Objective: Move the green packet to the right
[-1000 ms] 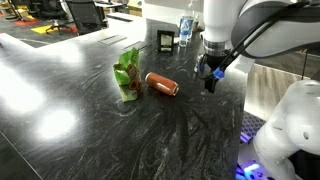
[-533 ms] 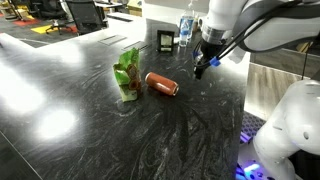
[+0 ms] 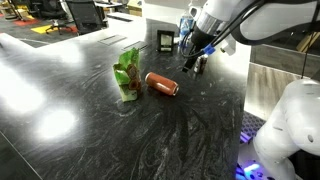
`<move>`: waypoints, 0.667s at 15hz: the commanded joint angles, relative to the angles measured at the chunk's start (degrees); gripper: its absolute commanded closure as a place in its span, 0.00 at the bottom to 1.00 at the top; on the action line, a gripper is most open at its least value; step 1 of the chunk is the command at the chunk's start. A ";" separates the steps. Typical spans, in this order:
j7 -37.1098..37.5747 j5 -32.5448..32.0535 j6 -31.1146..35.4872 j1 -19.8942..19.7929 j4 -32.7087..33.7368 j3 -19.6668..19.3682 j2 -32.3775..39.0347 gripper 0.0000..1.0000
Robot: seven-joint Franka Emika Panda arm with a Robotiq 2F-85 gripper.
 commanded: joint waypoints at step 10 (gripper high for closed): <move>-25.27 -10.67 3.92 4.58 15.40 0.92 14.37 0.00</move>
